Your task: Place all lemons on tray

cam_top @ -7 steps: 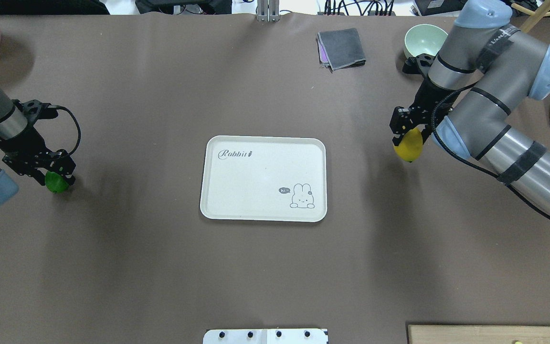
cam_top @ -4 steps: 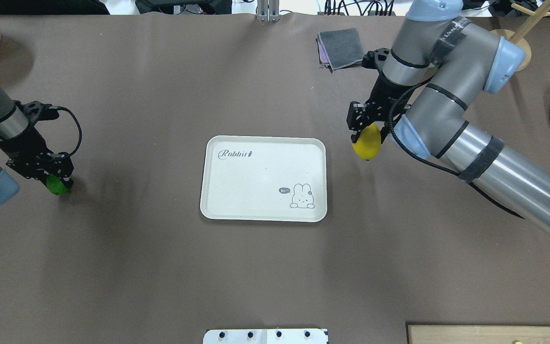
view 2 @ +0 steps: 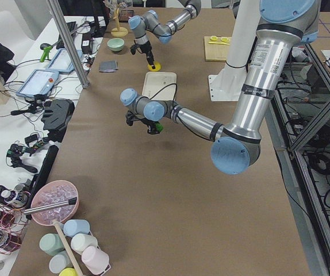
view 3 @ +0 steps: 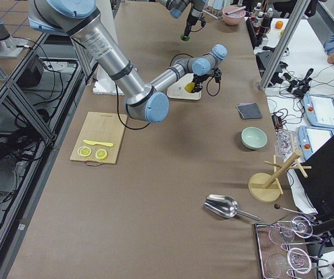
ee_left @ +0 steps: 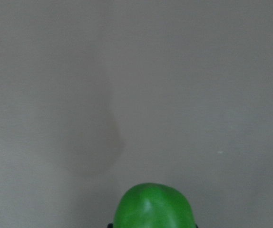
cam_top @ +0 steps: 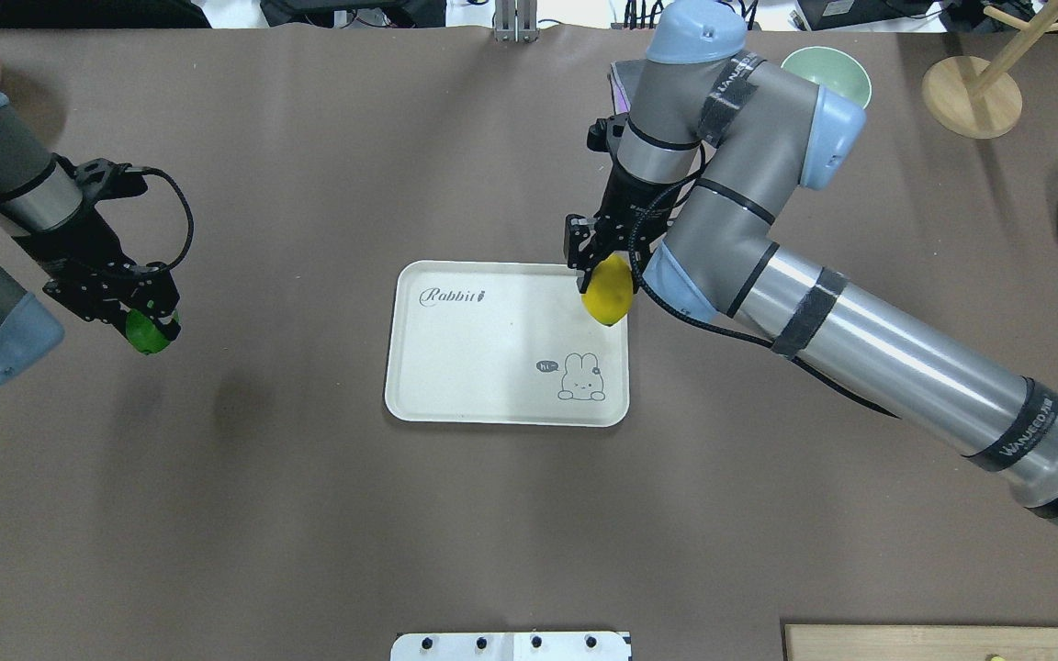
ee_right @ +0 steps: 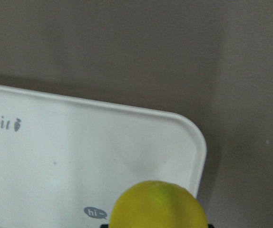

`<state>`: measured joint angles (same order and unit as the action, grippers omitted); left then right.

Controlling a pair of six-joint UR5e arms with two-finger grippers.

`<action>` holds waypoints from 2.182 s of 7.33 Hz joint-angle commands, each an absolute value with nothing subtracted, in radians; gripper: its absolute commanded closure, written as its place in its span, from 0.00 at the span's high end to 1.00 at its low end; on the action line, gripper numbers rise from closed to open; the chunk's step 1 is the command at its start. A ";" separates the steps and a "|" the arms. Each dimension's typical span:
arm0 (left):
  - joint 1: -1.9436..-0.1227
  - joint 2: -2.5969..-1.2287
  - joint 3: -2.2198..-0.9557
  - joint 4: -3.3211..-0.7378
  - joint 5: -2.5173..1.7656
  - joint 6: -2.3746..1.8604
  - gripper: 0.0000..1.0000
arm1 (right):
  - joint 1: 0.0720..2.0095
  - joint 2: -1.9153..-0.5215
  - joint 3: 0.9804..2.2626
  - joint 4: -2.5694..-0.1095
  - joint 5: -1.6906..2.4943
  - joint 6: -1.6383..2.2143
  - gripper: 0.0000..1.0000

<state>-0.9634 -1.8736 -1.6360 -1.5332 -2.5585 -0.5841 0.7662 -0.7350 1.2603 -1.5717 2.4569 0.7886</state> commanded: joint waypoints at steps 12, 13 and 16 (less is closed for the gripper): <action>-0.739 -2.344 -1.266 -1.891 -2.528 -0.925 0.00 | 0.722 -0.759 1.212 -1.536 2.533 0.788 0.99; -0.726 -2.368 -1.246 -1.905 -2.463 -0.927 0.00 | 0.726 -0.758 1.212 -1.536 2.534 0.788 0.99; -0.704 -2.372 -1.270 -1.928 -2.430 -0.928 0.85 | 0.791 -0.800 1.265 -1.536 2.537 0.779 1.00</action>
